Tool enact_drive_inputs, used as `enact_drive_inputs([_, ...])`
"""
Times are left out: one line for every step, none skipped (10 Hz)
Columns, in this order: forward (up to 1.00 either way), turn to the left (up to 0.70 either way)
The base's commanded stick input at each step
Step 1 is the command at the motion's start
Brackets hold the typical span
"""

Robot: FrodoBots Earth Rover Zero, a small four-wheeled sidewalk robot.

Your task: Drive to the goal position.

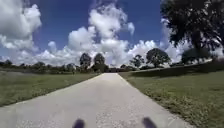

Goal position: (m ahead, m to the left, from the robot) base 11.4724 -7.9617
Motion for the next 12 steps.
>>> enact_drive_inputs([0.7, 0.0])
enact_drive_inputs([0.7, 0.0])
enact_drive_inputs([0.7, 0.0])
enact_drive_inputs([0.7, 0.0])
enact_drive_inputs([0.7, 0.0])
enact_drive_inputs([0.7, 0.0])
enact_drive_inputs([0.7, 0.0])
enact_drive_inputs([0.7, 0.0])
enact_drive_inputs([0.7, 0.0])
enact_drive_inputs([0.7, 0.0])
enact_drive_inputs([0.7, 0.0])
enact_drive_inputs([0.7, 0.05])
